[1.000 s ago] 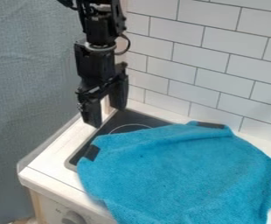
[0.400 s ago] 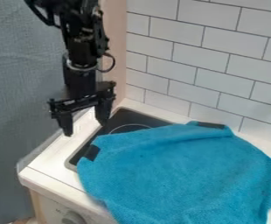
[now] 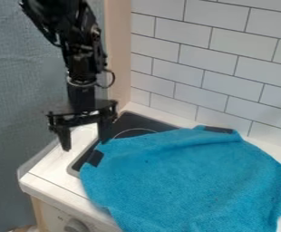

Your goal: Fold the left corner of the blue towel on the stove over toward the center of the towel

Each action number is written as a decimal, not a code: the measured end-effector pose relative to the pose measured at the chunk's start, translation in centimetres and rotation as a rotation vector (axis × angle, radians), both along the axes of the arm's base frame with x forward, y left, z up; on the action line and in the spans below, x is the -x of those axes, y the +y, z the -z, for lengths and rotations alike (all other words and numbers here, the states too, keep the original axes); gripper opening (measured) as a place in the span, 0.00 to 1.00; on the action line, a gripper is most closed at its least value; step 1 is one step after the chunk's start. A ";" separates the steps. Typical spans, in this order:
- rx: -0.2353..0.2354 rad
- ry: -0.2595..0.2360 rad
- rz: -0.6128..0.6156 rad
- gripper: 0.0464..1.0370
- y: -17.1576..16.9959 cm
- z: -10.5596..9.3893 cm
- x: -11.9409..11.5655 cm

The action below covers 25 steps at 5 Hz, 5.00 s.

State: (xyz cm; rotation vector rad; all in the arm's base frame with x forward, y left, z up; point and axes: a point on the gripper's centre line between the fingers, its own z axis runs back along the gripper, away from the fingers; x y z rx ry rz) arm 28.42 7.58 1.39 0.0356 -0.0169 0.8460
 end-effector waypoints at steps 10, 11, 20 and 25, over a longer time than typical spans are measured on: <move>-0.007 0.005 -0.044 0.00 0.2 2.8 -2.5; -0.011 -0.010 -0.044 0.00 0.4 1.9 -3.6; 0.114 -0.010 0.444 0.17 -17.4 -0.2 -3.3; 0.145 -0.085 0.385 0.96 -17.1 -2.4 -3.5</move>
